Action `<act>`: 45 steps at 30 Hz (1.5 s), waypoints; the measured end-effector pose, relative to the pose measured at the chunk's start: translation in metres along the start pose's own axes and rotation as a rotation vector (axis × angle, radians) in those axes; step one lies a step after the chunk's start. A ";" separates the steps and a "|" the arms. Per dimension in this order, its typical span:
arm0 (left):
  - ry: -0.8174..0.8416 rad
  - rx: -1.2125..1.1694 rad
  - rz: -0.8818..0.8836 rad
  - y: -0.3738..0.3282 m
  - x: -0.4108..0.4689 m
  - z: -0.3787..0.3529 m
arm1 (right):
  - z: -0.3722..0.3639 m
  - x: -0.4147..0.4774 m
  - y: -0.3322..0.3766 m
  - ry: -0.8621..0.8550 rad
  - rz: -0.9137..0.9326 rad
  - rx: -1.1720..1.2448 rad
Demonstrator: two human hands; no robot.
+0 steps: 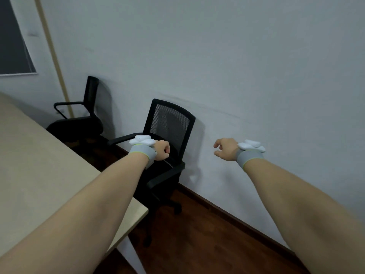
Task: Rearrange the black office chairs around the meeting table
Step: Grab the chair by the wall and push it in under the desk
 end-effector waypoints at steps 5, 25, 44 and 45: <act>0.026 -0.019 0.068 0.024 0.108 -0.003 | 0.005 0.120 -0.013 0.014 0.045 -0.021; 0.466 -0.159 0.537 0.014 0.356 -0.081 | -0.041 0.486 -0.043 0.274 0.327 -0.030; 0.827 -0.099 0.656 -0.032 0.392 -0.246 | -0.113 0.577 -0.010 0.328 0.023 0.811; 0.843 -0.089 0.689 -0.030 0.390 -0.246 | -0.115 0.575 -0.006 0.330 0.027 0.814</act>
Point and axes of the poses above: each hand's wrist, its own x-axis towards the middle knuckle, its own z-axis out of the back of the hand, y = z × x, the point moved 1 cm from there along x, towards the middle knuckle, and after that the axes turned 13 degrees about x, right-handed, at the moved point
